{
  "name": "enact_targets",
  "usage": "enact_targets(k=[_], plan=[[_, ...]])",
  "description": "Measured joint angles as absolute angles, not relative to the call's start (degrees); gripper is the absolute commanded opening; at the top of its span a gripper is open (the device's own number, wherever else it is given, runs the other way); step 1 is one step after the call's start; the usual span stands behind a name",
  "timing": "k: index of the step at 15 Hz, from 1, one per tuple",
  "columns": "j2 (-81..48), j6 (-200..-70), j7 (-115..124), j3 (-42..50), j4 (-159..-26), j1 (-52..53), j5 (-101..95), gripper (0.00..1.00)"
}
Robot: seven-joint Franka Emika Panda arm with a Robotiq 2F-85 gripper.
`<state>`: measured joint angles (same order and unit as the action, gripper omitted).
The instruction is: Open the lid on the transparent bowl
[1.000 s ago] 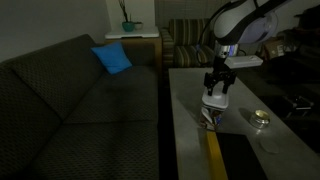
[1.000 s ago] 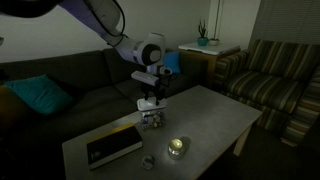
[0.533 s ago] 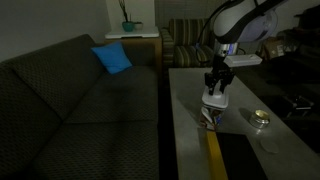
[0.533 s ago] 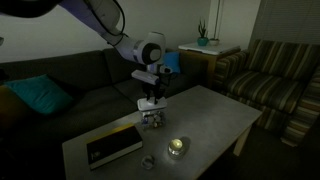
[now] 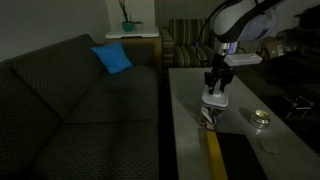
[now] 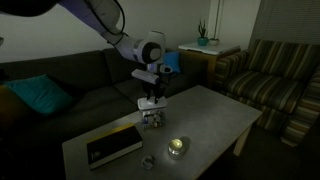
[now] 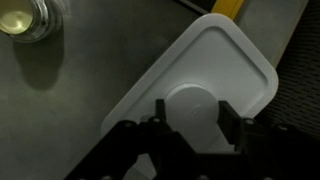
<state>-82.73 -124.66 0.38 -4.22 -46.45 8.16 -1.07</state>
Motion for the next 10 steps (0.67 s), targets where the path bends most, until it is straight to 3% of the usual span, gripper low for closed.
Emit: enact_targets(k=[10], plan=[[-75.63, -124.45, 0.42, -3.37, -50.87, 8.17, -1.88, 0.29]])
